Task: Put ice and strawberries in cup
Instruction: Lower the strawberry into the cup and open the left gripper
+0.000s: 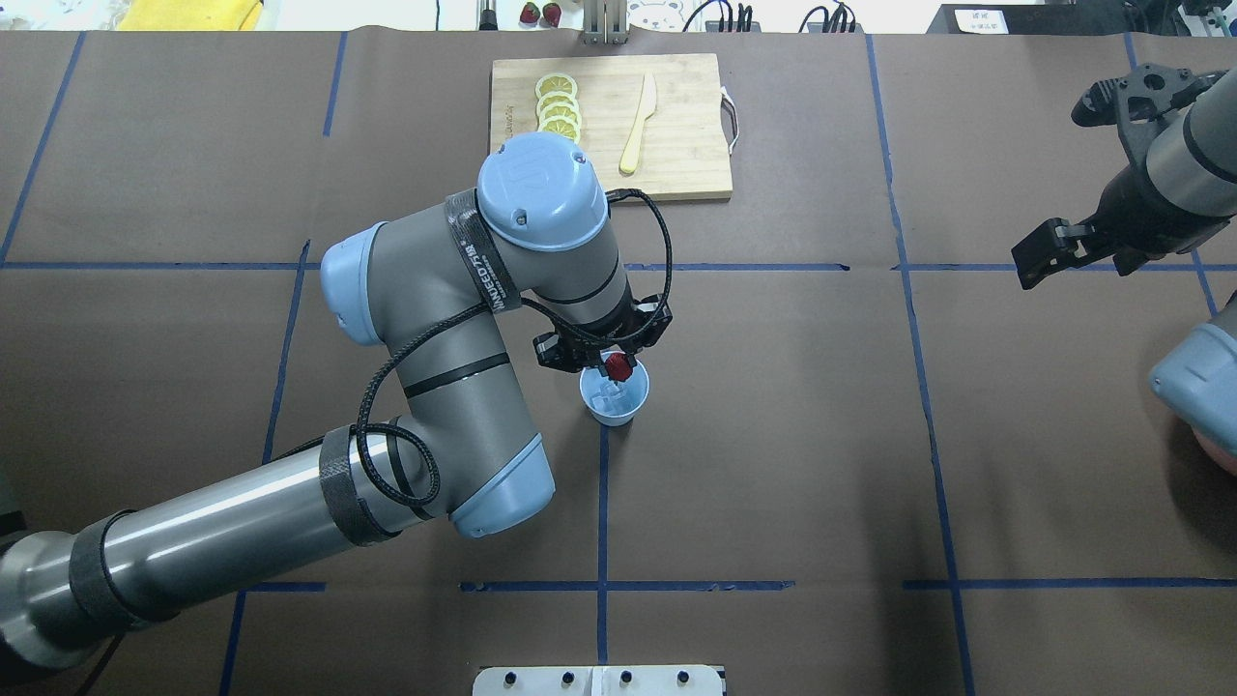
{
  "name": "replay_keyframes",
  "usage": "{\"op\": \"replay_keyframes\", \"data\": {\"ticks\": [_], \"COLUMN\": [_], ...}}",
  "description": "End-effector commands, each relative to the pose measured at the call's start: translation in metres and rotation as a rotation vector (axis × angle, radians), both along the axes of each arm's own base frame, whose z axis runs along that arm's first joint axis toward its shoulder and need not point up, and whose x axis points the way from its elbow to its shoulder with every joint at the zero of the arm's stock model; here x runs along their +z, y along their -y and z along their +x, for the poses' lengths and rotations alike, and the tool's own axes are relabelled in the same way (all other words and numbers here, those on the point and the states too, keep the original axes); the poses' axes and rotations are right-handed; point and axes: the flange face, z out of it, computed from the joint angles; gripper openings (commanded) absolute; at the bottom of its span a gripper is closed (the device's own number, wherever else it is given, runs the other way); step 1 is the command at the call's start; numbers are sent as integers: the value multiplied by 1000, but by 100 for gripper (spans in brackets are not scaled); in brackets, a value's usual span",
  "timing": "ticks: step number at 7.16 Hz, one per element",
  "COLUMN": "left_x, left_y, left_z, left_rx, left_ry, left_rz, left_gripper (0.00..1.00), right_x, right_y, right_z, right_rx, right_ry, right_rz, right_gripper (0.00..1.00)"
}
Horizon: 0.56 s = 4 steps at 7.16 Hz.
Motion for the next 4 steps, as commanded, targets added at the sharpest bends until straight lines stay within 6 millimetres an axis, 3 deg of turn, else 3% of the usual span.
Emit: {"op": "replay_keyframes", "data": {"ticks": [1, 2, 3, 4], "left_x": [1, 1, 0, 4], "left_y": [-1, -2, -2, -3], "left_z": [-1, -1, -1, -1], "left_rx": [1, 2, 2, 4], "left_ry": [3, 3, 1, 5], "left_rz": [-4, -4, -7, -10], "left_gripper": [7, 8, 15, 49], "right_x": [-1, -1, -1, -1], "right_y": [0, 0, 0, 0], "right_z": [0, 0, 0, 0], "right_rx": [1, 1, 1, 1], "right_ry": [1, 1, 1, 2], "right_rz": [0, 0, 0, 2], "right_gripper": [100, 100, 100, 100]}}
